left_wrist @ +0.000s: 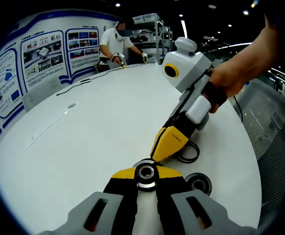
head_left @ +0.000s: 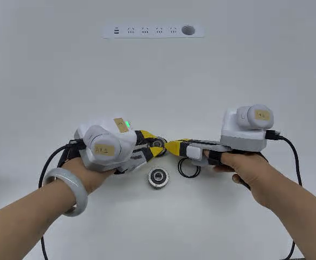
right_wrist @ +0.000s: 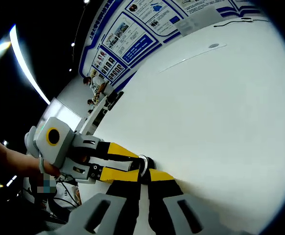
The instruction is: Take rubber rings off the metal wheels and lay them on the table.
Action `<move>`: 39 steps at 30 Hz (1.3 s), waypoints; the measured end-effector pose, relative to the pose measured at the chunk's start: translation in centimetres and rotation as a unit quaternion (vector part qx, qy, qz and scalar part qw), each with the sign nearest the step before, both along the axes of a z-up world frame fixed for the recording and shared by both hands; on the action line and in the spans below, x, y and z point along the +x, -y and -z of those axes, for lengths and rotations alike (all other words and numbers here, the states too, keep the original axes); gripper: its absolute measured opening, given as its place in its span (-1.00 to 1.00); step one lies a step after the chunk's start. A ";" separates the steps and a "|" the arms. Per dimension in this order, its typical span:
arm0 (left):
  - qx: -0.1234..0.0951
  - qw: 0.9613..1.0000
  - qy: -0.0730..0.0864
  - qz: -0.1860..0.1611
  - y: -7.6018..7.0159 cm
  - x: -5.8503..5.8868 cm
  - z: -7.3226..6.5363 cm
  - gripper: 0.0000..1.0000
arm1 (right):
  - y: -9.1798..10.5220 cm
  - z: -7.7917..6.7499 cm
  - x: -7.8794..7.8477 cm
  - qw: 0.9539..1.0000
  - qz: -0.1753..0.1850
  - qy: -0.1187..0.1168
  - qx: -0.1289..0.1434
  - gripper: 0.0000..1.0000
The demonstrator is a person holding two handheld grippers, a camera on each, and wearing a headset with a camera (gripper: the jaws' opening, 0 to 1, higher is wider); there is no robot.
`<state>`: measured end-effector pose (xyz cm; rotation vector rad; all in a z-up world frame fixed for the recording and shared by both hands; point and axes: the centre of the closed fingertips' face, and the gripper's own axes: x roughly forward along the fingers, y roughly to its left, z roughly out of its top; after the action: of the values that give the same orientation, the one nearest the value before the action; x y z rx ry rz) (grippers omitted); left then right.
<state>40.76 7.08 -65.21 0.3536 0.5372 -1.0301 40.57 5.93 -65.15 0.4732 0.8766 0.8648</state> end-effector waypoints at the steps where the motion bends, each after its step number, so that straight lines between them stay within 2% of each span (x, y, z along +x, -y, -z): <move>1: 0.000 1.000 0.000 0.000 0.0 0.0 0.0 -0.74 | 0.0 0.0 0.0 1.000 0.000 0.000 -0.001 -0.88; 9: 0.000 1.000 -0.001 0.000 0.0 0.0 0.0 -0.74 | -0.1 0.5 0.0 1.000 -0.001 -0.012 -0.001 -0.91; 18: 0.000 1.000 0.000 0.000 0.0 -0.1 0.0 -0.74 | 0.1 0.4 0.2 1.000 -0.004 -0.001 -0.010 -0.96; 24: 0.001 1.000 0.000 0.000 0.0 -0.1 0.0 -0.74 | 0.2 0.5 0.3 1.000 0.000 -0.004 -0.012 -0.96; 39: 0.001 1.000 0.000 0.003 0.0 -0.1 -0.1 -0.74 | -0.5 -0.2 0.1 1.000 -0.002 -0.007 0.011 -0.97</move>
<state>40.69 7.06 -65.16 0.3571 0.5369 -1.0360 40.71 6.44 -64.95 0.4968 0.8818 0.8761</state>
